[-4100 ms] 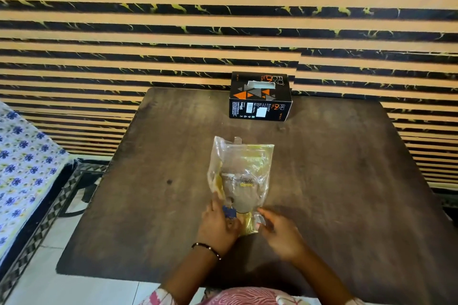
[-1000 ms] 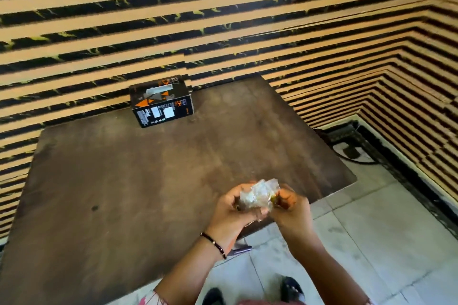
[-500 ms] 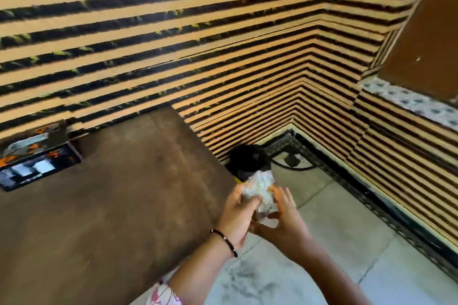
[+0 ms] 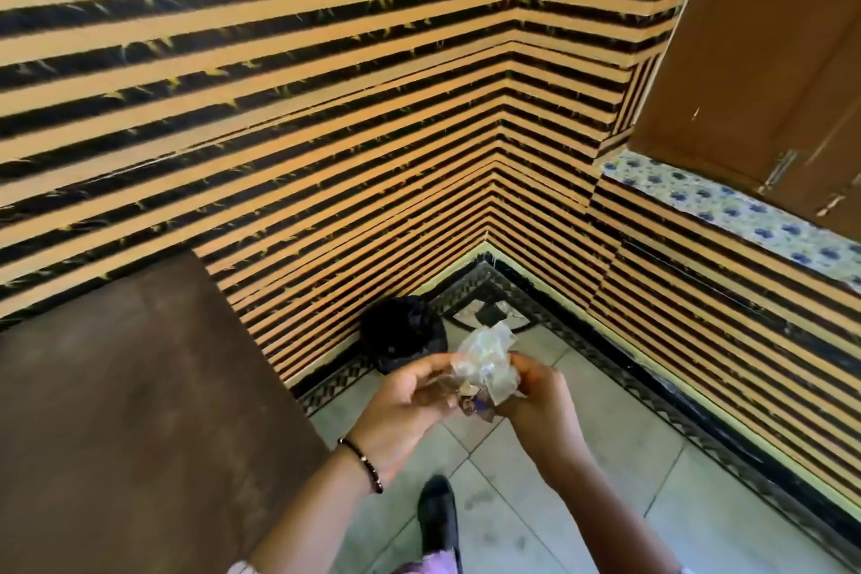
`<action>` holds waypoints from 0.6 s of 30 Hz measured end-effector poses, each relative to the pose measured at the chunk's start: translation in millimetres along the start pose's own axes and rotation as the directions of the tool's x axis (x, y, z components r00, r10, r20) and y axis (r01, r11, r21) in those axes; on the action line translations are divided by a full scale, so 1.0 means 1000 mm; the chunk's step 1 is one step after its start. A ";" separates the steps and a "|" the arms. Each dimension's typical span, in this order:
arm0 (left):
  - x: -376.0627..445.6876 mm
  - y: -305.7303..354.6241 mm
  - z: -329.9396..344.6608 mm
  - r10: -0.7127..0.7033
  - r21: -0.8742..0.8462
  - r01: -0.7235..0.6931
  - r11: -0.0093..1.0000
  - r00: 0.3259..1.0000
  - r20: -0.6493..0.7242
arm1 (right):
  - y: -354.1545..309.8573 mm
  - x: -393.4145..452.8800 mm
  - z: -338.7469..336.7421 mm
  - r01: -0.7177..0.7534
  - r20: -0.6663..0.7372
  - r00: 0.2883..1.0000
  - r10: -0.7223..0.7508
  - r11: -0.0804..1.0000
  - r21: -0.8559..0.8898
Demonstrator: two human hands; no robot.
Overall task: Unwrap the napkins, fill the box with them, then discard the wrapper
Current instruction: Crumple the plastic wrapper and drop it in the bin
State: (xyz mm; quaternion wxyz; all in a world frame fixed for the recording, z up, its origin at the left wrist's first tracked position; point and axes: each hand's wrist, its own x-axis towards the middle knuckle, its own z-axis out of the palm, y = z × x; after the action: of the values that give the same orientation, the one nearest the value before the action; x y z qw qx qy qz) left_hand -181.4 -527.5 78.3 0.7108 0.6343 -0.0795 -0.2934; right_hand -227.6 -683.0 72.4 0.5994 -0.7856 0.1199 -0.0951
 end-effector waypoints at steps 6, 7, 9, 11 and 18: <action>0.093 0.010 -0.007 0.061 0.049 -0.057 0.997 0.994 -0.086 | 0.005 0.097 -0.010 -0.007 0.037 0.999 0.009 0.999 -0.051; 0.112 0.013 -0.010 0.072 0.034 -0.069 0.997 0.991 -0.108 | 0.006 0.119 -0.010 -0.013 0.051 0.999 0.016 0.998 -0.061; 0.144 0.018 -0.016 0.073 0.003 -0.073 0.997 0.989 -0.132 | 0.008 0.153 -0.009 -0.033 0.091 0.995 0.037 0.998 -0.050; 0.170 0.024 -0.023 0.061 -0.019 -0.065 0.998 0.987 -0.148 | 0.007 0.180 -0.008 -0.056 0.110 0.992 0.058 0.998 -0.029; 0.236 0.034 -0.047 0.035 -0.013 -0.039 0.999 0.967 -0.253 | 0.017 0.259 0.006 -0.150 0.209 0.967 0.144 0.989 0.013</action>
State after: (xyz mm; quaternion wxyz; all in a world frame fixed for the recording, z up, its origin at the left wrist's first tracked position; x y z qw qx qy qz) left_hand 44.6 -608.8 40.7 0.7262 0.6584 0.0024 -0.1978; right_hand 20.4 -760.0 55.3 0.6254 -0.7715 0.1131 0.0303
